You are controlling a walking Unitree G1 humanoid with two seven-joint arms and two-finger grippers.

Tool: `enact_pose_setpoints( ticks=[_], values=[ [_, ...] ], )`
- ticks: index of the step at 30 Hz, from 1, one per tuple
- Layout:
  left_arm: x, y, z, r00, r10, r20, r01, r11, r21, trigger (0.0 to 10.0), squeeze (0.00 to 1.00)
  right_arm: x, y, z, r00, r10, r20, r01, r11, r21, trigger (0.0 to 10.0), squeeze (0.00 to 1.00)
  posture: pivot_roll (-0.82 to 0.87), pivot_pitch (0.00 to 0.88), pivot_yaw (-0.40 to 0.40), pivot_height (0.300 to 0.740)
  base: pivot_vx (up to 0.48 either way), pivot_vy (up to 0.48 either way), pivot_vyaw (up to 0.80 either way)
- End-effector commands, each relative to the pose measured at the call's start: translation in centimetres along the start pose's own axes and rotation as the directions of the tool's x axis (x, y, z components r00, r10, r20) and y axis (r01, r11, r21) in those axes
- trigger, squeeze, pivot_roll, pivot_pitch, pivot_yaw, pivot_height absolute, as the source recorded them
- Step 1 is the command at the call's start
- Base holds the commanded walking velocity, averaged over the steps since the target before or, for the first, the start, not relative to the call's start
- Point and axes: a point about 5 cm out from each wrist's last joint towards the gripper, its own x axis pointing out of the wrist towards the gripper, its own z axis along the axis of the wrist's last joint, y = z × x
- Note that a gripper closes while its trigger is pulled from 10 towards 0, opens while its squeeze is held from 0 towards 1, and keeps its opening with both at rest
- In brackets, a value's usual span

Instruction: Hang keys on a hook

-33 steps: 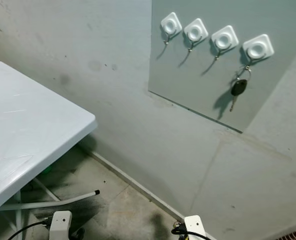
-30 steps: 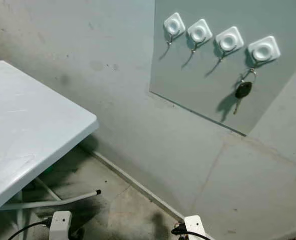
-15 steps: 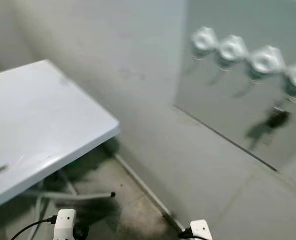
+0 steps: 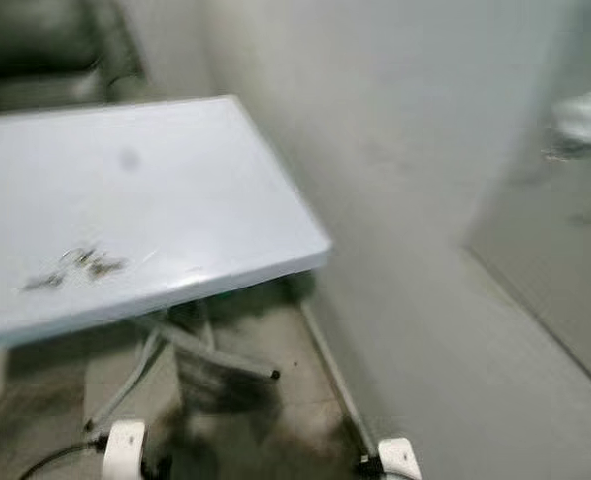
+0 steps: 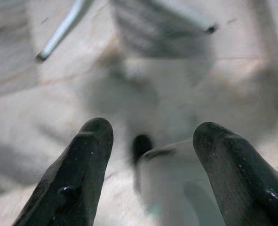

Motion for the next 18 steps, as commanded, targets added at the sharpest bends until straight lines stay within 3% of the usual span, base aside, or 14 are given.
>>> enact_pose_setpoints(
  ticks=[1, 18],
  values=[
    [0.19, -0.72, 0.56, 1.000, -0.016, 0.018, 0.016, 1.000, 0.003, 10.0, 0.00, -0.25, -0.74, -0.75, 1.000, -0.016, -0.026, 0.016, 1.000, -0.002, 10.0, 0.00, -0.09, 0.000, -0.018, 0.740, 0.000, 0.000, 0.80],
    [0.18, -0.59, 0.53, 1.000, -0.010, 0.017, 0.010, 1.000, -0.017, 10.0, 0.00, -0.22, -0.46, -0.80, 0.999, -0.014, -0.030, 0.014, 1.000, 0.001, 10.0, 0.00, -0.09, 0.000, -0.014, 0.740, 0.000, 0.000, 0.80]
  ],
)
